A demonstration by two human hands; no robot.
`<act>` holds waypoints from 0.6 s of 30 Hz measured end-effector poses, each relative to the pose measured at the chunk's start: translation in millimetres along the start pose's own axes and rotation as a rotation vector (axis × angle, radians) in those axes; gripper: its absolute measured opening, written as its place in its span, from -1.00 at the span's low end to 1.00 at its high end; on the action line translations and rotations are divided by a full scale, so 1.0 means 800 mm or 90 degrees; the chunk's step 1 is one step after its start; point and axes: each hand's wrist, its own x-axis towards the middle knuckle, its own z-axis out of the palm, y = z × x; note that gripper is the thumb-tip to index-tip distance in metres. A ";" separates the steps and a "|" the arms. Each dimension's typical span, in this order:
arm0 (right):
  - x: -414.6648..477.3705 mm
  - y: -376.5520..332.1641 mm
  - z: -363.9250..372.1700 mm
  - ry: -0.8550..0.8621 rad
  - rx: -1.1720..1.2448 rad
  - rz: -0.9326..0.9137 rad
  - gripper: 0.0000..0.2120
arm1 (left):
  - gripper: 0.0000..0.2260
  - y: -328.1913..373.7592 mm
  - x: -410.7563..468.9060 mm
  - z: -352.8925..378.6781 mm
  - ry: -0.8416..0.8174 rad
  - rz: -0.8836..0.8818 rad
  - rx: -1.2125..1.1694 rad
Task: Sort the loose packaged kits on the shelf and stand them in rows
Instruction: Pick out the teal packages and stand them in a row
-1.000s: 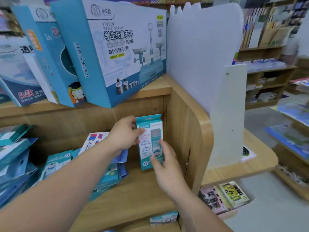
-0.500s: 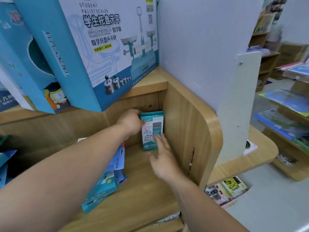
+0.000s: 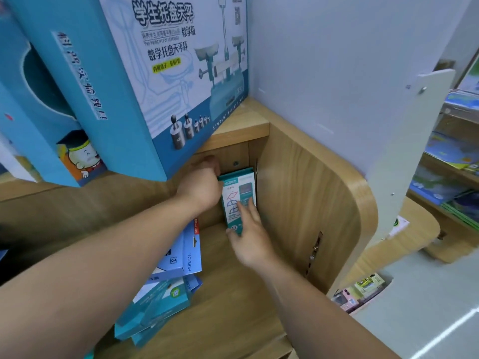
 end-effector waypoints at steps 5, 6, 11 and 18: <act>0.008 -0.003 -0.009 -0.020 0.020 0.018 -0.31 | -0.89 -0.001 0.005 0.002 -0.008 0.007 -0.038; 0.010 -0.003 -0.011 -0.025 0.024 0.020 -0.31 | -0.88 -0.002 0.004 0.000 -0.015 0.009 -0.046; 0.004 -0.008 -0.021 -0.002 0.055 0.017 -0.41 | -0.87 -0.015 -0.020 -0.025 -0.067 0.014 -0.095; -0.041 -0.037 -0.013 -0.058 0.186 -0.017 -0.69 | -0.80 -0.063 -0.126 -0.095 -0.030 0.018 0.014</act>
